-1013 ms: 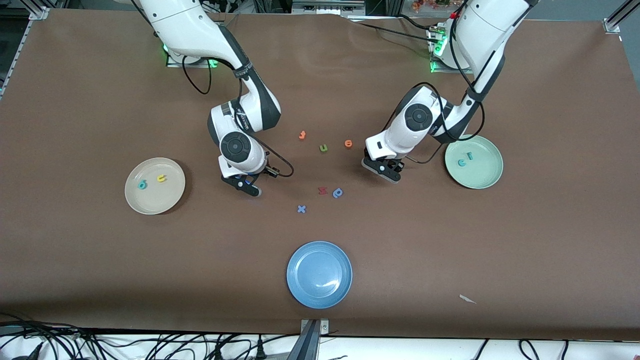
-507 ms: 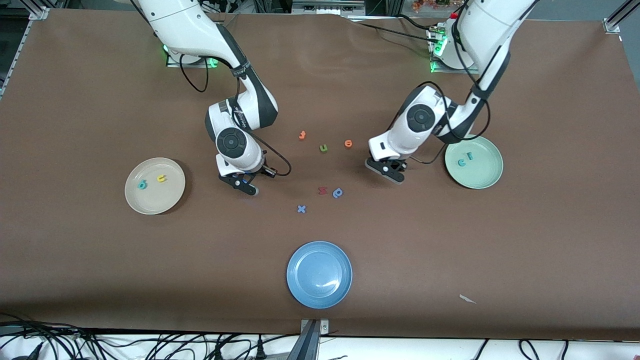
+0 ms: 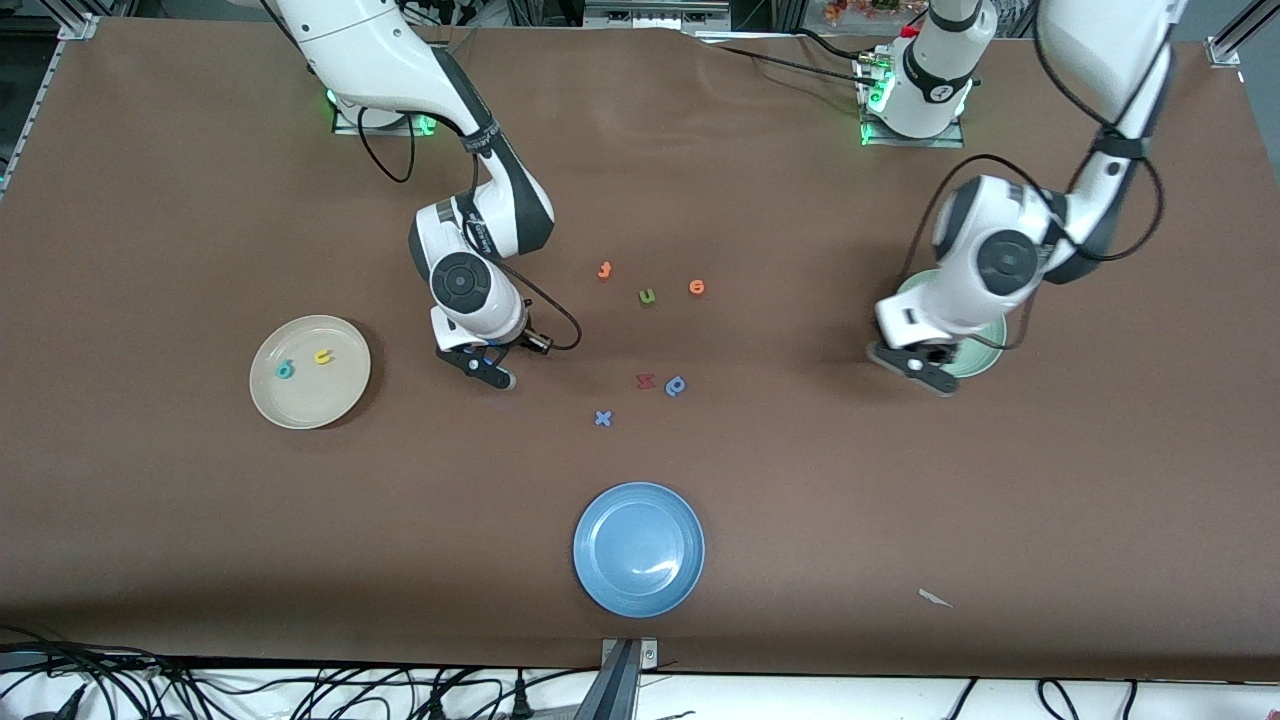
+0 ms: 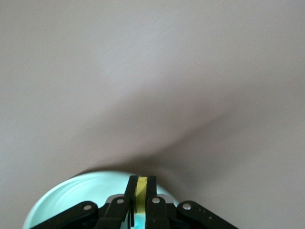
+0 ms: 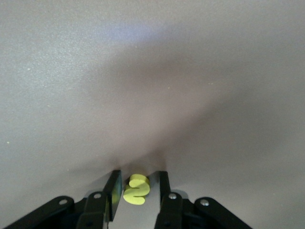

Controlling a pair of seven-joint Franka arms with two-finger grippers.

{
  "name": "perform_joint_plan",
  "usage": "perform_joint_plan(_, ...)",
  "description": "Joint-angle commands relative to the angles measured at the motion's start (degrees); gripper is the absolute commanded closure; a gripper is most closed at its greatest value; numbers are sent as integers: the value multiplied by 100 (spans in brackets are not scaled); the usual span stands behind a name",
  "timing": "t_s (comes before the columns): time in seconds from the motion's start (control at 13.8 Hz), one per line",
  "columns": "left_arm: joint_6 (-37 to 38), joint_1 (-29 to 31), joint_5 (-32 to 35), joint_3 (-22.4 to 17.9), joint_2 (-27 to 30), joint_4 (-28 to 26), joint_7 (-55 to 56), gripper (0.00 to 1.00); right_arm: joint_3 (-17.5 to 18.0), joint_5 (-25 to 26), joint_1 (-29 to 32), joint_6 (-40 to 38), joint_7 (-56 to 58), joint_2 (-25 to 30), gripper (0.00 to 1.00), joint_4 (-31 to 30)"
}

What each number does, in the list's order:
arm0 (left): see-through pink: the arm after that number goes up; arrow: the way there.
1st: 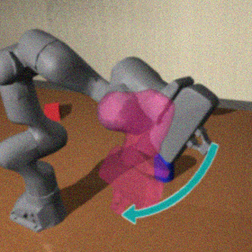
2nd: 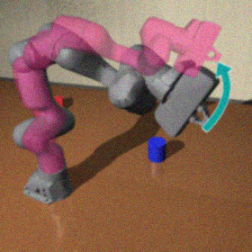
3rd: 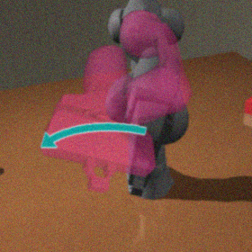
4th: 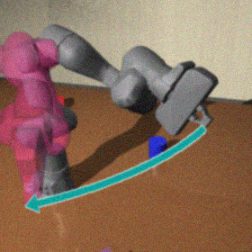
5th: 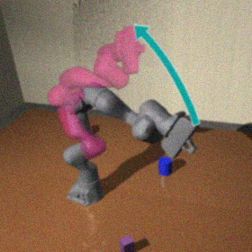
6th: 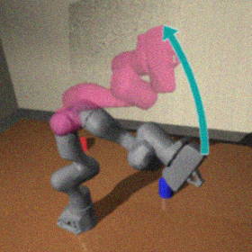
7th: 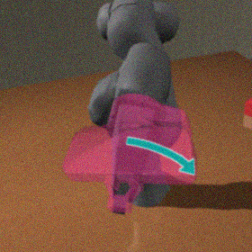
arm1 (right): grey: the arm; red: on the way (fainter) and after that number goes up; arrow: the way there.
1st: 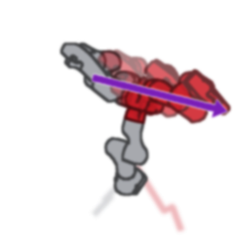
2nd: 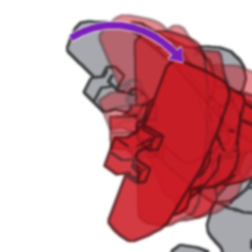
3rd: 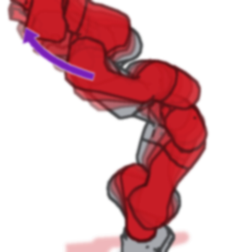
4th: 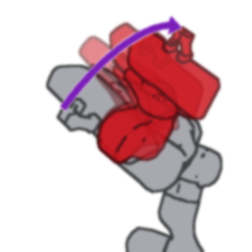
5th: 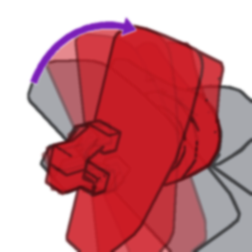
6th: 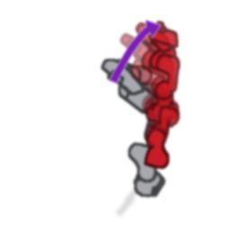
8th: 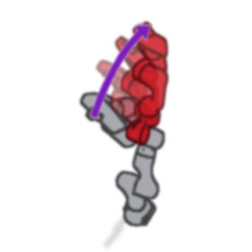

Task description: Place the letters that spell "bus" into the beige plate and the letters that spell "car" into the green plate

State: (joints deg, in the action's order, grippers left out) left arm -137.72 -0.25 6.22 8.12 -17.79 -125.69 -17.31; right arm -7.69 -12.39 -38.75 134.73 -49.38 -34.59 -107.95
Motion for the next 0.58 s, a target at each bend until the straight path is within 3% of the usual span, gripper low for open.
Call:
perform_joint_plan(0.0, 0, 130, 116, -424, 118, -385, -824, 100, 83, -219, 16, 124, 95, 155, 62, -226)
perform_joint_plan(0.22, 8, 182, 107, -645, 187, -588, -1108, 100, 83, -229, 16, 124, 104, 155, 62, -226)
perform_joint_plan(0.29, 26, 183, 107, -645, 188, -588, -1038, 86, 83, -229, 16, 115, 104, 155, 62, -226)
perform_joint_plan(0.36, 26, 174, 99, -645, 188, -588, -1020, 23, 83, -229, 16, 115, 122, 155, 66, -226)
perform_joint_plan(0.43, 35, 174, 90, -636, 197, -588, -1037, 0, 83, -229, 16, 115, 130, 155, 73, -235)
perform_joint_plan(0.51, 35, 174, 81, -636, 197, -588, -1029, 0, 75, -229, 16, 106, 139, 155, 81, -226)
